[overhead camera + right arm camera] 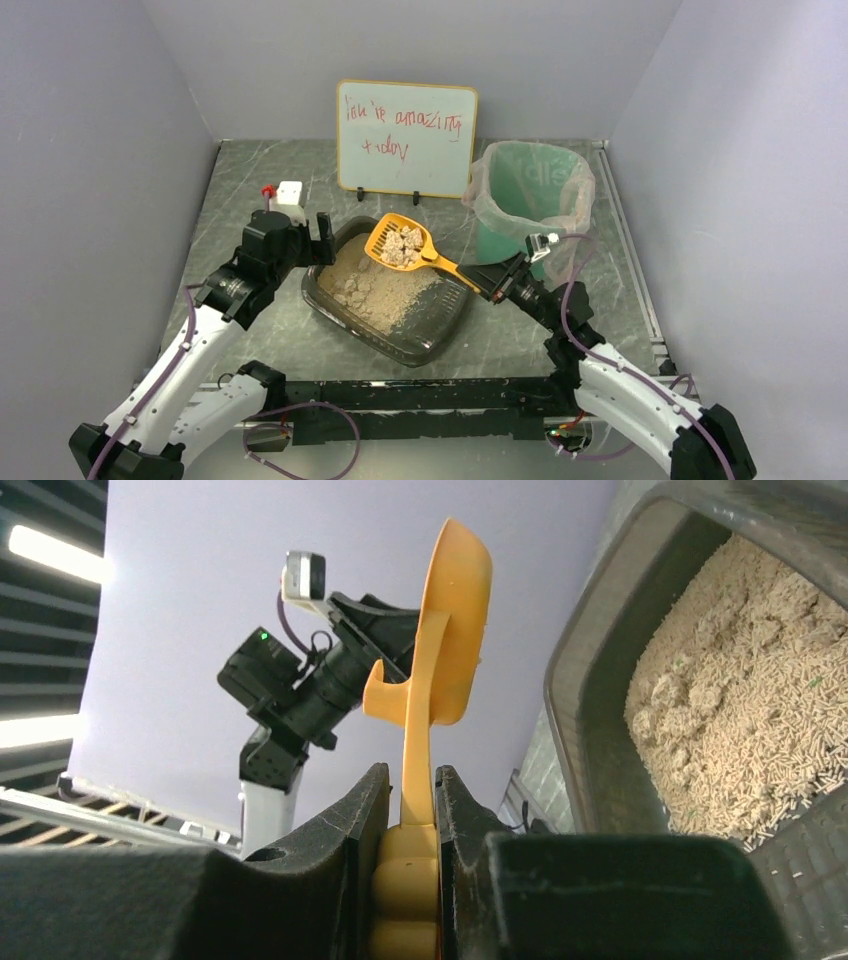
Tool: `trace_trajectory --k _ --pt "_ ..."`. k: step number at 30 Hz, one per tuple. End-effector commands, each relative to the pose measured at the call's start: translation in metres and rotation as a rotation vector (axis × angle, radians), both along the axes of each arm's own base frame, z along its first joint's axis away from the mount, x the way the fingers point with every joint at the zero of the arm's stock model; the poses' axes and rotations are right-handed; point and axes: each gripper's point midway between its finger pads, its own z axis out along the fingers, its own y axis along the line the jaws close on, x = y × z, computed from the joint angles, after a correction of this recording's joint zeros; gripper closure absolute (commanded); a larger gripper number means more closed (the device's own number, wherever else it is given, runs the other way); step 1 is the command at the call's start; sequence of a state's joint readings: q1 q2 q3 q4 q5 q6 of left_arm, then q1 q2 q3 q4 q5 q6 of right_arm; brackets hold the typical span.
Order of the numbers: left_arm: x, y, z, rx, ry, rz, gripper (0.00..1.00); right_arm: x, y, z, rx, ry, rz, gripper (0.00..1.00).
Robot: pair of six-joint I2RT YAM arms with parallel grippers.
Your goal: Clean the litter box
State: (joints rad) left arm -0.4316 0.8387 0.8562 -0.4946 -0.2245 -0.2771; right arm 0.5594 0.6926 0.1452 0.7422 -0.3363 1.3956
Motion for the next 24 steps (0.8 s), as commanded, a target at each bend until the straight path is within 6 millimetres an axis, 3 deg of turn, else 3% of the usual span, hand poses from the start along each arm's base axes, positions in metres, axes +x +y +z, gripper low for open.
trace_trajectory --k 1,9,15,24 --pt "0.001 0.005 0.009 0.000 -0.032 0.028 0.03 0.011 -0.007 0.031 -0.019 -0.021 -0.077 1.00" --pt "0.000 0.003 0.010 -0.006 -0.033 0.019 0.03 0.028 -0.035 0.084 -0.070 -0.016 -0.272 1.00" --pt "-0.001 0.002 0.011 -0.013 -0.040 0.006 0.03 0.030 -0.069 0.122 -0.059 -0.042 -0.448 1.00" --pt "-0.004 -0.001 0.016 -0.028 -0.053 -0.012 0.03 0.021 -0.124 0.152 -0.124 -0.041 -0.685 1.00"
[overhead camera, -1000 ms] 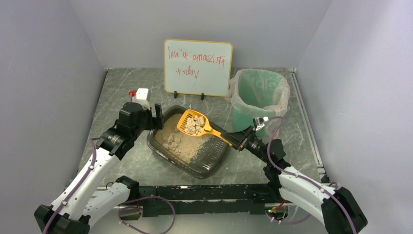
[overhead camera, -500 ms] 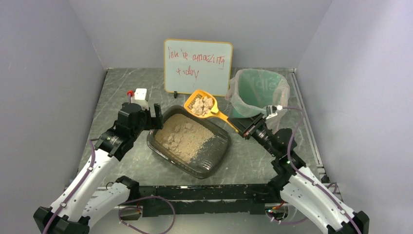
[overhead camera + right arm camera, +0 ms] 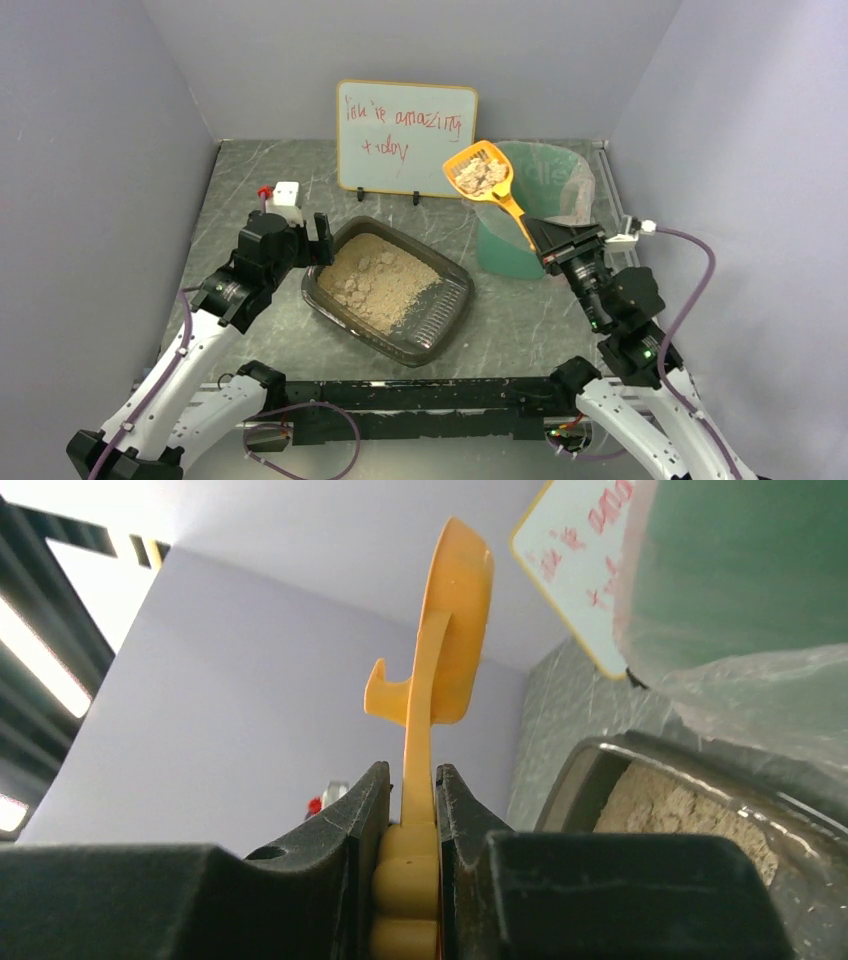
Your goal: Clean the litter box
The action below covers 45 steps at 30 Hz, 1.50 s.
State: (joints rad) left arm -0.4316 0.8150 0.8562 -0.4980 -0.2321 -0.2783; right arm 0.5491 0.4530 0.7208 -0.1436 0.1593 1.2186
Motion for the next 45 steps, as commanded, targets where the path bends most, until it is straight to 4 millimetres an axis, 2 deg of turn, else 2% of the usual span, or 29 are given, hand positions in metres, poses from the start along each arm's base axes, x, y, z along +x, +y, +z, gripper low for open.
trace_trajectory --k 1,11,17,31,45 --pt "-0.001 -0.004 0.010 -0.022 -0.034 -0.020 0.03 -0.007 -0.042 0.028 -0.028 -0.040 -0.178 1.00" --pt "-0.003 -0.005 0.011 -0.028 -0.038 -0.030 0.03 -0.022 -0.096 0.026 -0.192 0.011 -0.395 1.00" --pt "-0.003 -0.005 0.012 -0.031 -0.039 -0.031 0.03 -0.023 -0.114 0.014 -0.403 0.084 -0.464 1.00" --pt "-0.003 -0.006 0.013 -0.033 -0.041 -0.036 0.03 0.005 -0.109 -0.006 -0.987 0.266 -0.365 1.00" --pt "-0.005 -0.008 0.014 -0.043 -0.047 -0.049 0.03 0.025 -0.111 0.016 -1.268 0.318 -0.320 1.00"
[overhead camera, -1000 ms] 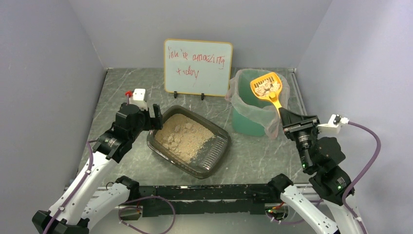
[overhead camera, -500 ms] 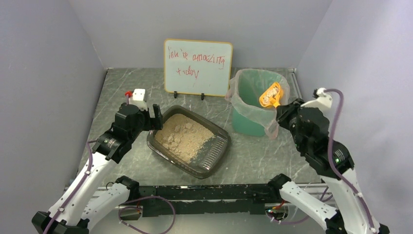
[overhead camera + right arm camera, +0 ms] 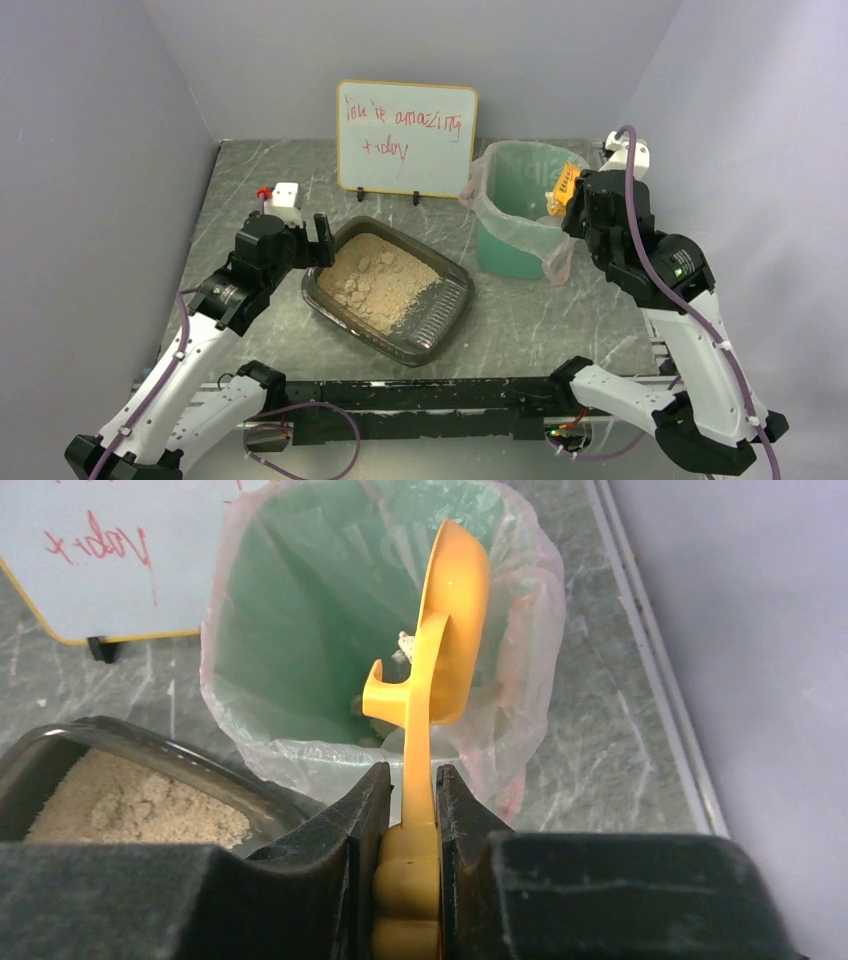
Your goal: Clean the litter box
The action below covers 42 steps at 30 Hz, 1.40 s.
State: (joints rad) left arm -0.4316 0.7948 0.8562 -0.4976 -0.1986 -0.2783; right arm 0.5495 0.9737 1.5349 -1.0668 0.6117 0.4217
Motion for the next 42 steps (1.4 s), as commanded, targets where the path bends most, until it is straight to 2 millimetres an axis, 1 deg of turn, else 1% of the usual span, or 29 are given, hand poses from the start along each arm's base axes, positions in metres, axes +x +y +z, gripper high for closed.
trace_trajectory --k 1,5,8,12,16,19,22,26,28,34,38,42 --pt "-0.001 -0.004 0.009 -0.022 -0.035 -0.019 0.03 0.000 -0.013 0.015 -0.108 0.007 -0.014 1.00" --pt "-0.001 -0.004 0.009 -0.022 -0.032 -0.022 0.03 0.006 -0.010 0.016 -0.161 0.046 0.003 1.00" --pt "-0.001 -0.005 0.009 -0.025 -0.035 -0.025 0.03 0.010 -0.011 0.021 -0.189 0.053 0.003 1.00" --pt "-0.001 -0.006 0.009 -0.027 -0.035 -0.030 0.03 0.014 -0.007 0.035 -0.195 0.023 0.028 1.00" --pt "0.001 -0.007 0.005 -0.020 -0.019 -0.031 0.03 0.016 -0.012 0.048 -0.231 0.007 0.010 1.00" --pt "0.001 -0.007 0.003 -0.016 -0.011 -0.030 0.03 0.017 -0.007 0.059 -0.202 -0.034 0.027 1.00" --pt "0.002 -0.005 0.004 -0.014 -0.016 -0.021 0.03 0.023 0.000 0.066 -0.185 -0.037 0.048 1.00" --pt "0.002 -0.003 0.003 -0.008 -0.013 -0.011 0.03 0.028 0.009 0.064 -0.162 -0.044 0.073 1.00" --pt "0.002 -0.003 0.001 -0.005 -0.008 -0.007 0.03 0.028 0.014 0.068 -0.126 -0.060 0.084 1.00" --pt "0.002 -0.001 0.000 -0.001 -0.004 0.002 0.03 0.020 0.030 0.104 0.049 -0.187 0.144 1.00" --pt "0.001 0.000 -0.001 -0.001 -0.002 0.006 0.03 0.009 0.032 0.129 0.160 -0.269 0.160 1.00" --pt "0.000 0.001 -0.001 0.000 0.000 0.011 0.03 -0.003 0.044 0.150 0.301 -0.348 0.223 1.00"
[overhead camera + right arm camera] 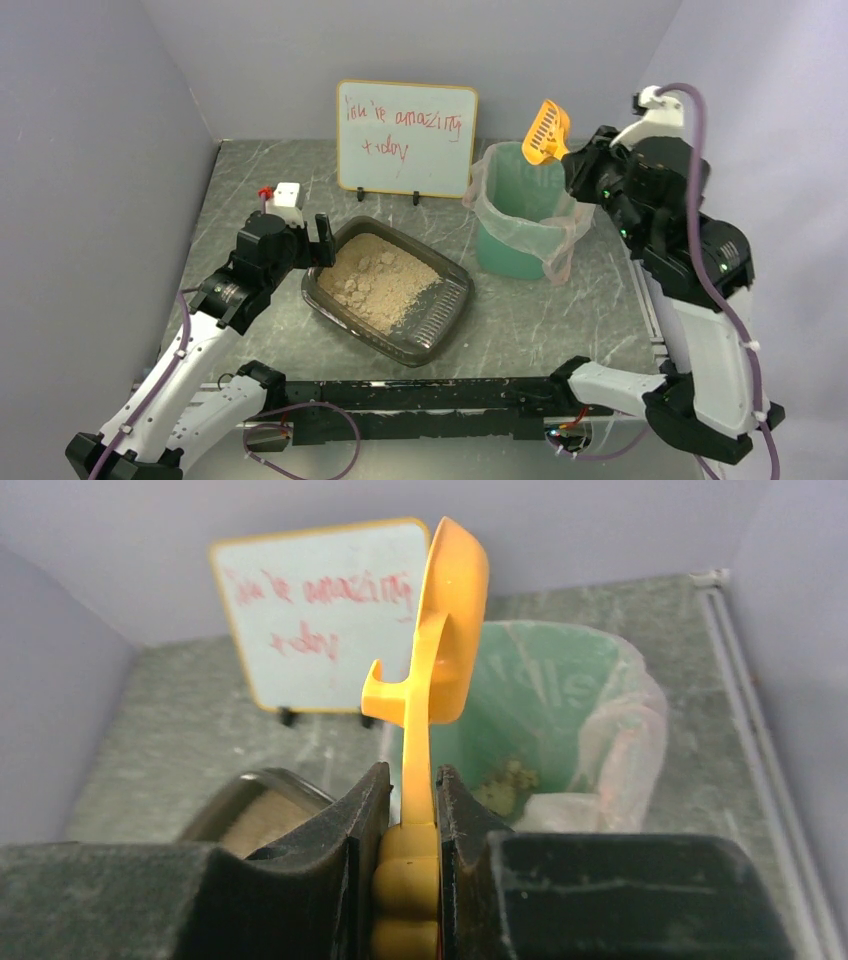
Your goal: Clean the litter box
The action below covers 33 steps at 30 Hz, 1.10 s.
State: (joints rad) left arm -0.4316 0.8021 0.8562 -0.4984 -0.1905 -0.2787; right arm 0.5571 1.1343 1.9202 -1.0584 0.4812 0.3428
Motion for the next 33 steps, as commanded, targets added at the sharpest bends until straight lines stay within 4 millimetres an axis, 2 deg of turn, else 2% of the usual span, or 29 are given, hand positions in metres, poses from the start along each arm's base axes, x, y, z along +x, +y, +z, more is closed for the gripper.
trace_trajectory --k 1,3,6,16,21,28,33 --pt "-0.001 0.004 0.001 0.001 -0.008 0.021 0.03 -0.022 0.018 0.058 0.265 -0.183 0.116 1.00" --pt "-0.001 0.005 0.002 0.002 -0.008 0.029 0.03 -0.027 0.032 0.061 0.323 -0.192 0.188 1.00" --pt "-0.003 0.006 0.004 -0.004 -0.017 0.030 0.03 -0.030 0.053 0.051 0.375 -0.168 0.284 1.00" --pt "-0.003 0.003 0.004 -0.009 -0.013 0.017 0.03 -0.035 0.107 -0.021 0.437 0.003 0.512 1.00" --pt "-0.002 0.005 0.002 -0.003 -0.002 0.028 0.03 -0.037 0.132 -0.069 0.476 0.147 0.592 1.00" --pt "-0.001 0.004 0.000 0.002 0.007 0.027 0.03 -0.037 0.147 -0.138 0.552 0.345 0.569 1.00" --pt "0.000 0.001 -0.002 0.001 0.014 0.016 0.03 -0.032 0.146 -0.179 0.599 0.413 0.496 1.00"
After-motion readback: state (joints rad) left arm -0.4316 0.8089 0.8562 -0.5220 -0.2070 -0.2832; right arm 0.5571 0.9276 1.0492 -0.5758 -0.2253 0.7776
